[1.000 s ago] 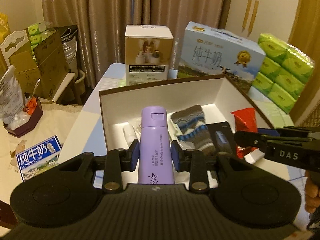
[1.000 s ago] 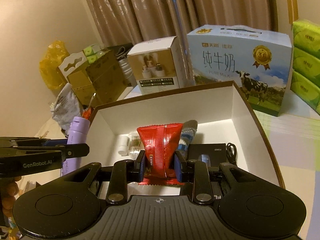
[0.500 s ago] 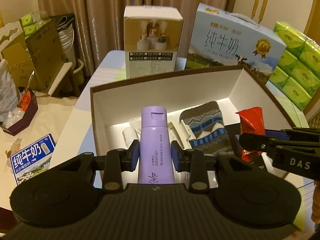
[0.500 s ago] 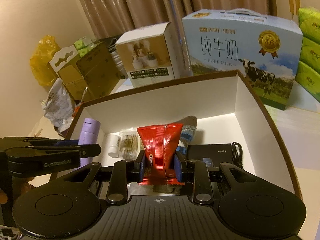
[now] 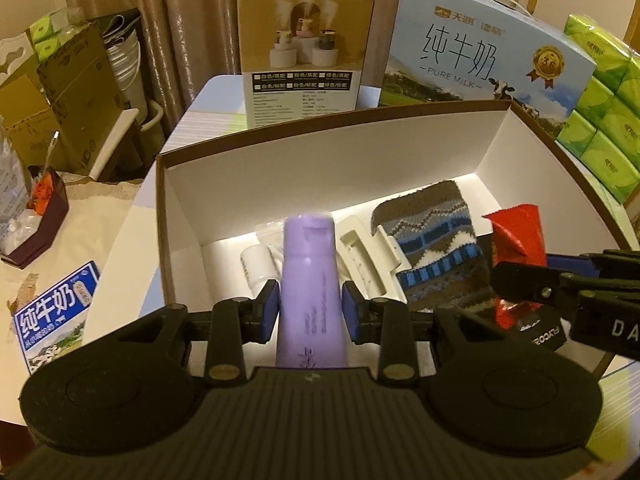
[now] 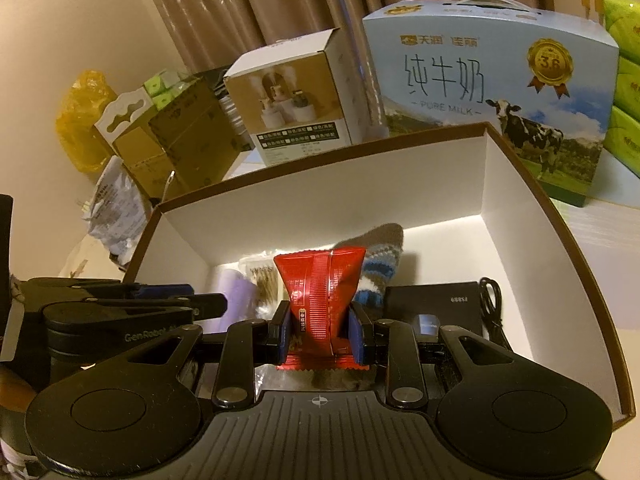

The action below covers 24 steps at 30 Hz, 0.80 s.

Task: Organize objects
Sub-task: 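Open the left gripper to drop the tube while the right releases the packet into the box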

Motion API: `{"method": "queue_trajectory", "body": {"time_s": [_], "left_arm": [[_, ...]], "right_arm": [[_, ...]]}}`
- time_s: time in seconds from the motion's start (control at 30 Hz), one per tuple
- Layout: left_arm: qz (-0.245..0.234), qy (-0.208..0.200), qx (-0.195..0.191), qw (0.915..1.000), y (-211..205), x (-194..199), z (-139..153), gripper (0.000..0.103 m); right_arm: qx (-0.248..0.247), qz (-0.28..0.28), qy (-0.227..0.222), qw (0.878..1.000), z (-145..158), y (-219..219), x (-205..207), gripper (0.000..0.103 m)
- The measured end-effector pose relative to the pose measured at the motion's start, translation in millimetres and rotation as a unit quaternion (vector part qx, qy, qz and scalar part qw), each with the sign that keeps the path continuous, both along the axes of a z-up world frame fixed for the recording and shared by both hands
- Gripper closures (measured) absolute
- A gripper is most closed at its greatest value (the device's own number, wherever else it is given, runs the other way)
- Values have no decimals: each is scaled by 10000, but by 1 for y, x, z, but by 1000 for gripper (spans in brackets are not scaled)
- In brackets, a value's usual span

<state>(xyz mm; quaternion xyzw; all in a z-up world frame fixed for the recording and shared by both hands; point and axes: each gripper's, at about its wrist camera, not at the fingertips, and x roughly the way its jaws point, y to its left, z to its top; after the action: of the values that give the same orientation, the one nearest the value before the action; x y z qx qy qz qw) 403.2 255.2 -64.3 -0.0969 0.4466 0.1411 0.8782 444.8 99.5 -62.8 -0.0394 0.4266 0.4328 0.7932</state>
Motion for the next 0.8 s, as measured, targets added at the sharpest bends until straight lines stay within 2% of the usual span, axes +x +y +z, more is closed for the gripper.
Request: {"method": "queue_trajectory", "body": {"time_s": [0.13, 0.2, 0.5, 0.53, 0.6, 0.7, 0.8], "left_arm": [[-87, -13, 37, 10000, 0, 3, 3, 73], [-87, -19, 50, 9999, 2, 3, 4, 67], [-104, -80, 103, 9999, 4, 3, 10, 57], [-104, -87, 106, 9999, 5, 2, 11, 55], [-76, -105, 111, 9999, 6, 2, 12, 45], [-28, -149, 84, 9998, 7, 0, 15, 34], [-43, -235, 76, 9997, 7, -3, 19, 30]], "right_arm": [[1, 32, 15, 10000, 0, 4, 0, 77], [-13, 32, 5, 10000, 0, 6, 0, 77], [36, 51, -66, 10000, 1, 12, 4, 75], [71, 61, -42, 9999, 2, 13, 4, 70], [165, -17, -54, 9998, 5, 12, 5, 32], [187, -51, -244, 9995, 10, 8, 2, 31], [168, -101, -207, 9996, 12, 3, 3, 30]]}}
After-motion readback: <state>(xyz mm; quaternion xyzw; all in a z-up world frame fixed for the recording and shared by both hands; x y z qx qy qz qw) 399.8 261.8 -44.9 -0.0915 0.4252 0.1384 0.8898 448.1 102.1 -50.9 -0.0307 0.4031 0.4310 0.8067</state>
